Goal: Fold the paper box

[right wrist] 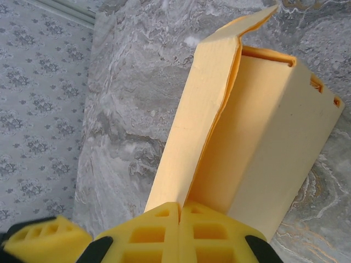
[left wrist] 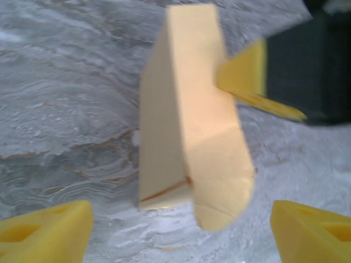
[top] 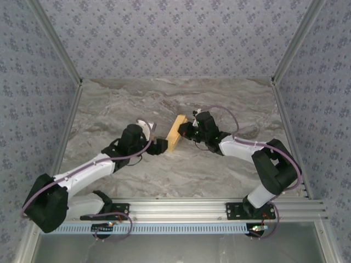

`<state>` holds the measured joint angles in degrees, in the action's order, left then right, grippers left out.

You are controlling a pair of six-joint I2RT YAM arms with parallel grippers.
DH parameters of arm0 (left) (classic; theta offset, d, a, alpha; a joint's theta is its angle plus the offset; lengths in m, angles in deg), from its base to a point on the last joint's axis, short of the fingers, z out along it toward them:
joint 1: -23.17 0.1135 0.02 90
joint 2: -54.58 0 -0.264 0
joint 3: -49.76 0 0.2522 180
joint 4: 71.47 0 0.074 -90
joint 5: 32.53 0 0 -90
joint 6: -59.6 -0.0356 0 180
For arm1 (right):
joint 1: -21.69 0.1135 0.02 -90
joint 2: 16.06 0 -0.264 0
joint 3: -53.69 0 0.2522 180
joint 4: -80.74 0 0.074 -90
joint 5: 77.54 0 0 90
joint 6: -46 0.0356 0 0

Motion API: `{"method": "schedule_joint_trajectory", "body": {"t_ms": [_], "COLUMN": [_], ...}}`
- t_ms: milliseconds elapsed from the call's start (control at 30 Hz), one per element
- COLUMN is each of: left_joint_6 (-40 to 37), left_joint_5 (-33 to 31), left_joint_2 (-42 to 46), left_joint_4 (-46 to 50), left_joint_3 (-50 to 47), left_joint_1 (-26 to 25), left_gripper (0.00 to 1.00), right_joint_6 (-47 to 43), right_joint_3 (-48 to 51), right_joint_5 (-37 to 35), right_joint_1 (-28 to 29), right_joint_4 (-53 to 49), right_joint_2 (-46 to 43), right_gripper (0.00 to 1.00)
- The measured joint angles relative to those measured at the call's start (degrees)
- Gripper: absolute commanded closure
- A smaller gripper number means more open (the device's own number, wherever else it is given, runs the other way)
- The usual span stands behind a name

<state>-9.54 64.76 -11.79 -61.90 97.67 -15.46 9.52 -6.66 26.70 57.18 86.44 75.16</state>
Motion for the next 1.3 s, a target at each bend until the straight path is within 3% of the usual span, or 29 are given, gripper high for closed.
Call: {"method": "schedule_joint_trajectory", "body": {"t_ms": [433,933,1100,1300], "left_joint_6": [-8.9,-11.1,-11.4,-12.9], "left_joint_5": [-5.9,-7.3,-7.5,-5.8], "left_joint_2": [-12.3,-20.1,-20.1,-20.1], "left_joint_4": [-1.2,-6.5,-7.2,-8.2], "left_joint_3": [6.1,7.8,7.8,7.8], "left_joint_1": [-6.1,-6.1,-6.0,-4.7], "left_gripper": [0.12,0.41,0.46,0.5], "right_joint_6": [0.0,0.0,-0.6,-5.4], "right_joint_3": [-0.5,-0.5,-0.5,-0.5], "right_joint_5": [-0.1,-0.1,-0.1,-0.5], "right_joint_1": [0.1,0.1,-0.3,-1.8], "right_joint_4": [0.0,0.0,-0.6,-4.9], "right_joint_2": [0.5,0.5,0.2,-3.4], "right_gripper": [1.0,0.99,0.91,0.71]}}
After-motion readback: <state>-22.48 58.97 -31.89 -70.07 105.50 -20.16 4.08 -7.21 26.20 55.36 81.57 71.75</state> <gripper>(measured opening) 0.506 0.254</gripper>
